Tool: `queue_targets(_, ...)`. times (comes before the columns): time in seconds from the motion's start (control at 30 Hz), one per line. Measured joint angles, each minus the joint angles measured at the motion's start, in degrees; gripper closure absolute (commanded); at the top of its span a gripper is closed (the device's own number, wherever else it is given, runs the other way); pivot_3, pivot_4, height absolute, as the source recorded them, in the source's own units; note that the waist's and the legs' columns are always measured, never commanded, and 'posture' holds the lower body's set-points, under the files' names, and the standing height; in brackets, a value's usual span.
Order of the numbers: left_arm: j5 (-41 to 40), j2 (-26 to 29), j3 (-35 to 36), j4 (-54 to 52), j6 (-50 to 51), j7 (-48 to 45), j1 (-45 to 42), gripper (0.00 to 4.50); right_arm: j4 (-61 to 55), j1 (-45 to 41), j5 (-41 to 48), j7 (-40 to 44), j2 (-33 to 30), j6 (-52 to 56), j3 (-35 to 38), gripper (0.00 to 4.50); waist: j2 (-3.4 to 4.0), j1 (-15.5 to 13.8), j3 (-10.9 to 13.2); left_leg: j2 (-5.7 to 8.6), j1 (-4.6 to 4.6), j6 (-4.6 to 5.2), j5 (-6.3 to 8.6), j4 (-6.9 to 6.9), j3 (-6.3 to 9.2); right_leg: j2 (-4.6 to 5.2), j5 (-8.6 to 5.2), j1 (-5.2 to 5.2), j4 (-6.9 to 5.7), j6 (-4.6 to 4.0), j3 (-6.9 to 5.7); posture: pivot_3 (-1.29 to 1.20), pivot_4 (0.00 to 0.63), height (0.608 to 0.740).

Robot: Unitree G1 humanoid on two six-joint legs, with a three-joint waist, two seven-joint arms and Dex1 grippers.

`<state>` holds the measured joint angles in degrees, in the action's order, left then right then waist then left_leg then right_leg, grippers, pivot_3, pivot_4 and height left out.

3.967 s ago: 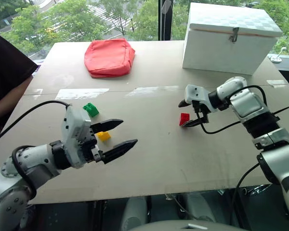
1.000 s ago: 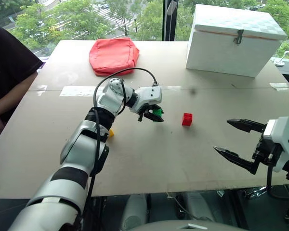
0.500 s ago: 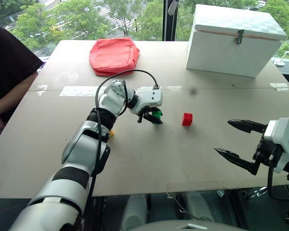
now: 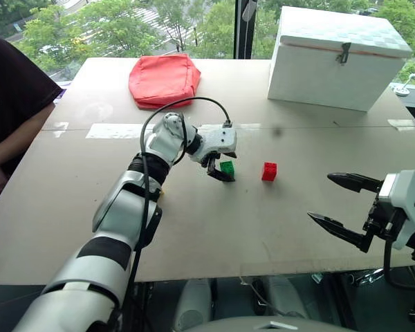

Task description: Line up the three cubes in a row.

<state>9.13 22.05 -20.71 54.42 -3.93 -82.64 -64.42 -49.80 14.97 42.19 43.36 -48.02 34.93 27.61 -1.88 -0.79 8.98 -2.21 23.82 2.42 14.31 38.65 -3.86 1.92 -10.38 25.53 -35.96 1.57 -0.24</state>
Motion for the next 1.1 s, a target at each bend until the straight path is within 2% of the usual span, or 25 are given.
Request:
queue_targets(0.2, -4.91, 5.59, 4.23, -12.63, 9.58, -3.11, 2.91, 0.03, -0.12, -0.22, 0.01, 0.07, -0.15, -0.02, -0.11, 0.0, 0.01, 0.25, 0.0, -0.06, -0.05, 0.0, 0.0, 0.0, 0.02, -0.03, -0.01, 0.01, -0.07, -0.01, 0.0, 0.0, 0.15, 0.74)
queue_targets(0.3, -9.02, 9.37, 7.92, -24.16, 20.09, -3.09, 7.13, 0.03, 0.59, -1.94, -0.07, 0.15, -0.25, -0.18, -1.3, 0.0, 0.02, 0.33, -0.01, -0.07, -0.07, 0.0, 0.0, 0.0, 0.23, -0.02, -0.01, 0.01, -0.1, -0.01, 0.04, 0.0, 0.15, 0.74)
queue_targets(0.33, -11.17, 12.49, 10.58, -32.12, 26.85, -1.84, 10.84, 0.03, 1.14, -2.93, -0.1, 0.4, -0.27, -0.39, -2.53, 0.0, 0.03, 0.71, -0.01, -0.08, -0.1, -0.01, 0.0, 0.01, 0.25, -0.02, -0.01, 0.01, -0.11, -0.01, 0.07, 0.0, 0.15, 0.74)
queue_targets(0.37, -11.64, 13.28, 11.28, -33.43, 28.39, -1.68, 11.54, 0.03, 1.34, -2.87, -0.14, 0.5, -0.27, -0.4, -2.64, 0.0, 0.03, 0.72, -0.01, -0.08, -0.1, -0.01, 0.0, 0.0, 0.26, -0.02, -0.01, 0.01, -0.14, -0.01, 0.07, 0.0, 0.15, 0.74)
queue_targets(0.43, -13.77, 17.75, 17.42, -46.82, 39.52, 3.84, 19.46, 0.03, 2.62, -4.09, -0.63, 1.32, -0.29, -1.24, -4.56, 0.0, 0.04, 1.24, -0.02, -0.12, -0.13, -0.01, 0.0, 0.01, 0.31, 0.0, -0.01, 0.01, -0.22, 0.04, 0.06, 0.0, 0.15, 0.74)
queue_targets(0.6, -16.39, 20.4, 27.81, -65.85, 61.28, 16.09, 31.37, 0.03, 5.36, -7.05, -1.5, 2.78, 0.19, -2.79, -9.38, 0.0, 0.03, 1.06, -0.02, -0.08, -0.15, -0.01, -0.01, 0.1, 0.35, 0.02, -0.06, -0.02, -0.31, 0.05, 0.03, 0.0, 0.15, 0.74)
queue_targets(0.67, -17.34, 21.37, 29.79, -69.51, 65.89, 18.48, 34.69, 0.03, 5.94, -7.98, -1.5, 3.2, 0.38, -3.05, -10.36, 0.0, 0.03, 1.07, -0.02, -0.07, -0.18, -0.02, -0.01, 0.11, 0.35, 0.02, -0.07, -0.04, -0.33, 0.05, 0.03, 0.0, 0.15, 0.74)
queue_targets(0.77, -18.72, 24.32, 31.45, -73.12, 66.87, 20.34, 40.82, 0.03, 6.67, -9.58, -1.55, 4.17, 0.37, -3.86, -12.02, 0.0, 0.02, 0.93, -0.02, -0.06, -0.22, -0.02, -0.01, 0.11, 0.35, 0.02, -0.07, -0.06, -0.34, 0.04, 0.03, 0.0, 0.15, 0.74)
queue_targets(0.87, -20.06, 27.62, 31.53, -71.92, 61.49, 18.8, 45.39, 0.03, 7.91, -10.47, -2.01, 4.78, 0.39, -4.06, -13.41, 0.0, 0.02, 0.89, -0.02, -0.07, -0.2, -0.03, 0.0, 0.11, 0.33, 0.03, -0.08, -0.04, -0.34, 0.02, 0.03, 0.0, 0.15, 0.74)
queue_targets(0.9, -20.1, 29.94, 31.17, -69.92, 56.65, 17.4, 46.97, 0.03, 8.24, -10.94, -2.33, 4.94, 0.45, -4.07, -14.1, 0.0, 0.03, 0.73, -0.02, -0.07, -0.19, -0.03, 0.0, 0.11, 0.32, 0.04, -0.08, -0.02, -0.33, 0.02, 0.03, 0.0, 0.15, 0.74)
queue_targets(1.0, -20.09, 33.02, 30.1, -66.38, 50.31, 15.49, 47.37, 0.03, 8.2, -11.35, -2.58, 4.86, 0.81, -4.16, -14.39, 0.0, 0.04, 0.19, -0.02, -0.07, -0.2, -0.03, 0.0, 0.11, 0.29, 0.06, -0.08, -0.02, -0.32, 0.02, 0.03, 0.0, 0.15, 0.74)
queue_targets(1.1, -19.95, 33.76, 27.11, -61.75, 45.18, 14.46, 46.66, 0.03, 7.73, -10.62, -2.99, 4.54, 0.99, -4.21, -14.36, 0.0, 0.04, -0.27, -0.02, -0.08, -0.15, -0.03, 0.0, 0.11, 0.29, 0.1, -0.08, -0.02, -0.3, 0.02, 0.0, 0.0, 0.15, 0.74)
